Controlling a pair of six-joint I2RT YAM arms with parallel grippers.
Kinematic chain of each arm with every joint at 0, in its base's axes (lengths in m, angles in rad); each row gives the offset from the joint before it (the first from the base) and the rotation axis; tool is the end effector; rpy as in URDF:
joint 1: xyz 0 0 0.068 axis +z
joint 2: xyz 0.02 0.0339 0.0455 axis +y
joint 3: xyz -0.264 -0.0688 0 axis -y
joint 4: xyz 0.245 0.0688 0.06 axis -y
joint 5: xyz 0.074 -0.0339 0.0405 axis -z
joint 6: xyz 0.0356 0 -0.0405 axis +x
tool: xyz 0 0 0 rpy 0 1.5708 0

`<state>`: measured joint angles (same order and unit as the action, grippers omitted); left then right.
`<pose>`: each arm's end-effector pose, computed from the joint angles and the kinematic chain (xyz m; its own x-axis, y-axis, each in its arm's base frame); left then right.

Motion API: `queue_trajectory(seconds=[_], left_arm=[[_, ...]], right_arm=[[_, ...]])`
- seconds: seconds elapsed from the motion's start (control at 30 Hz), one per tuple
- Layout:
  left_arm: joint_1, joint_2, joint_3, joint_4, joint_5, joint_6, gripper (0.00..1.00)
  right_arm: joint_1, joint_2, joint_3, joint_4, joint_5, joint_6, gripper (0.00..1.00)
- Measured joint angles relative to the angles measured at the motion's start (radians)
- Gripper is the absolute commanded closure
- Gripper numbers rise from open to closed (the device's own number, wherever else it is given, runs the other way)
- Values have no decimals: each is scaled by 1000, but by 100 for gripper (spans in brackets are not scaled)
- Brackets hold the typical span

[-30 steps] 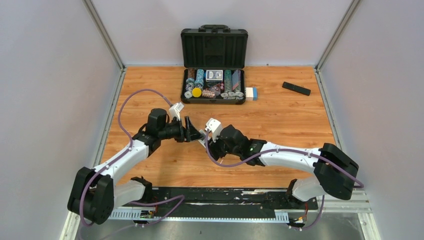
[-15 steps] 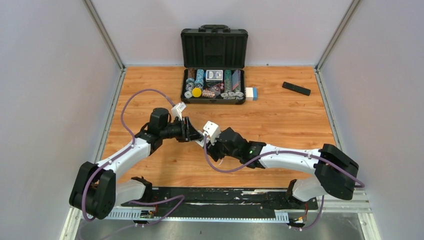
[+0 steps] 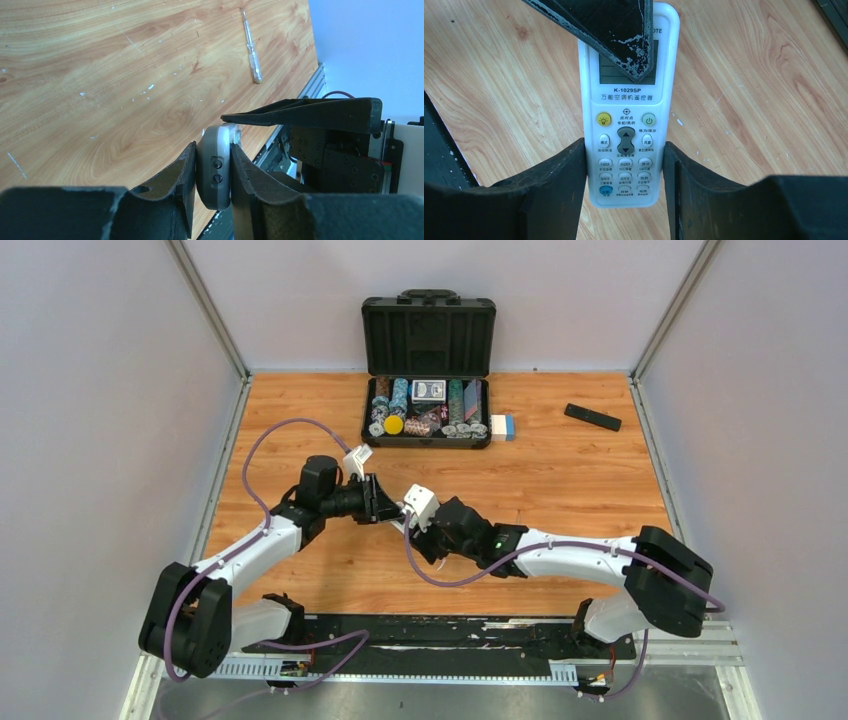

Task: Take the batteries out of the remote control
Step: Place the remote control at the center of the board.

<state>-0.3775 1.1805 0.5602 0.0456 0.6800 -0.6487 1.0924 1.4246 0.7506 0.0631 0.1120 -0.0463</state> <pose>0.2141 -0.1090 0.2088 -0.8722 -0.1595 -0.4624 0.3141 0.5420 -0.7795 0.1416 0.2645 0.2059 -0.2249 -0.5336 -0.8153 -0.8513 0.5146 -0.1020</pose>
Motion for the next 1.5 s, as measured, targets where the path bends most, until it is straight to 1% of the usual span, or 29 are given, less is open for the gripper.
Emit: queue_trajectory(seconds=[0.03, 0.27, 0.3, 0.37, 0.4, 0.63, 0.93, 1.13, 1.17, 1.27, 1.33, 1.4, 1.47, 1.5], left_arm=[[0, 0, 0, 0, 0, 0, 100], [0, 0, 0, -1, -11, 2, 100], [1, 1, 0, -2, -14, 2, 100], [1, 2, 0, -5, -15, 1, 100], [1, 2, 0, -6, -15, 1, 100], [0, 2, 0, -6, -15, 1, 100], [0, 3, 2, -15, -25, 2, 100], [0, 18, 34, -58, -36, 10, 100], [0, 18, 37, -64, -37, 10, 100], [0, 19, 39, -79, -47, 11, 100], [0, 19, 39, -87, -54, 11, 100], [0, 24, 39, -87, -58, 11, 100], [0, 32, 39, -88, -62, 11, 100], [0, 34, 39, -89, -64, 11, 100]], right_arm=[[1, 4, 4, -4, 4, 0, 71], [4, 69, 99, -113, 27, 44, 58], [4, 77, 110, -127, 26, 53, 54], [4, 81, 115, -134, 19, 68, 39], [4, 81, 115, -134, 16, 75, 37], [4, 79, 114, -133, -4, 114, 33], [4, -1, 58, -126, 70, 132, 32], [6, -60, 12, -80, 180, 155, 31], [6, -82, -2, -72, 206, 160, 27], [6, -146, -39, -40, 285, 174, 2], [5, -201, -72, 2, 360, 191, 0], [4, -240, -98, 25, 450, 241, 0], [-5, -262, -123, 41, 544, 303, 0], [-9, -263, -131, 45, 565, 319, 0]])
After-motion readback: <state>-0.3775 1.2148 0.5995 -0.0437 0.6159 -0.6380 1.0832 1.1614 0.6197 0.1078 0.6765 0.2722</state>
